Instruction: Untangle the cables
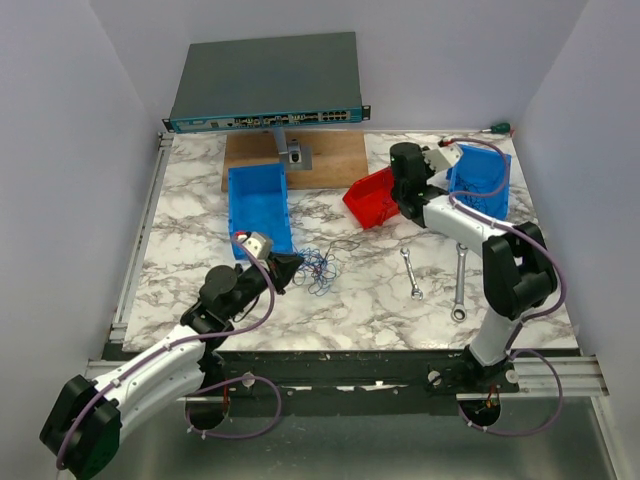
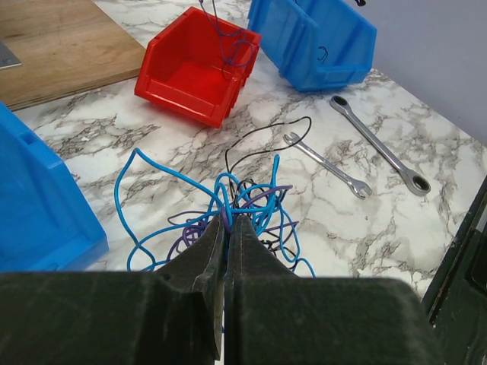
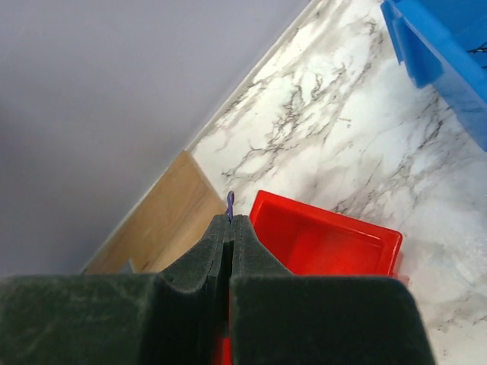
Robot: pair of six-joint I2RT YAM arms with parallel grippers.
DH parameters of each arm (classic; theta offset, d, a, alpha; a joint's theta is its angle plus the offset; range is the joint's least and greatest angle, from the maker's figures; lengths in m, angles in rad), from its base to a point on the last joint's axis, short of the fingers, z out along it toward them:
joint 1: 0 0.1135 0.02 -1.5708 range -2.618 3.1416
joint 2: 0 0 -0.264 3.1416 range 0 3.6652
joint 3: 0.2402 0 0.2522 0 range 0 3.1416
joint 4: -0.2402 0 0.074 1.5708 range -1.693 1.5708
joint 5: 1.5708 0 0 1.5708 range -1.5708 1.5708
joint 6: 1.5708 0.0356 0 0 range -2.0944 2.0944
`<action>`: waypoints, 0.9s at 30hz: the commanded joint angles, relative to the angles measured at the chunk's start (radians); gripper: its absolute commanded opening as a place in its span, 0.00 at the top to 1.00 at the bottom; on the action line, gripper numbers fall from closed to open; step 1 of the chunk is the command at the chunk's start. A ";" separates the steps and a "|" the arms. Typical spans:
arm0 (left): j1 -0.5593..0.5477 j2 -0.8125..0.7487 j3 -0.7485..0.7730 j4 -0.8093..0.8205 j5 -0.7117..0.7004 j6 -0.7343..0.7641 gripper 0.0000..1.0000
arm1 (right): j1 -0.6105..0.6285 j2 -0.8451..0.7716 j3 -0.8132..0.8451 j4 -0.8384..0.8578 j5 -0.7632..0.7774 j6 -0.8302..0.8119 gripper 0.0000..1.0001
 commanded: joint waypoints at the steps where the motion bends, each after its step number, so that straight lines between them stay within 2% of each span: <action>1: -0.003 0.012 0.038 0.030 0.039 0.010 1.00 | 0.000 0.046 0.035 -0.088 0.047 0.066 0.99; 8: -0.003 0.013 0.040 0.025 0.040 0.010 1.00 | 0.000 0.048 0.007 -0.093 0.053 0.065 0.99; 9: -0.002 0.011 0.040 0.025 0.039 0.011 1.00 | 0.000 0.046 0.009 -0.098 0.054 0.058 0.97; 11: -0.003 0.012 0.038 0.026 0.033 0.011 1.00 | 0.001 0.041 0.013 -0.108 0.043 0.023 0.84; 12: -0.003 0.012 0.040 0.026 0.036 0.011 1.00 | 0.000 0.032 0.013 -0.126 0.035 0.022 0.67; 13: -0.003 0.014 0.041 0.024 0.039 0.011 1.00 | 0.000 0.021 0.007 -0.134 0.016 0.019 0.44; 14: -0.002 0.014 0.043 0.022 0.041 0.011 1.00 | 0.000 0.010 -0.001 -0.135 0.000 0.008 0.36; 15: -0.002 0.013 0.043 0.020 0.041 0.010 1.00 | 0.001 -0.006 -0.011 -0.135 -0.017 0.001 0.33; 20: -0.002 0.025 0.048 0.019 0.049 0.011 1.00 | 0.000 -0.089 -0.057 -0.168 -0.069 -0.065 0.30; 22: -0.003 0.031 0.052 0.019 0.058 0.010 1.00 | 0.000 -0.135 -0.088 -0.131 -0.188 -0.225 0.28; 24: -0.003 0.041 0.055 0.024 0.065 0.010 1.00 | 0.000 -0.199 -0.152 -0.066 -0.419 -0.414 0.26; 27: -0.004 0.061 0.067 0.020 0.090 0.007 1.00 | 0.001 -0.305 -0.322 0.064 -0.801 -0.562 0.22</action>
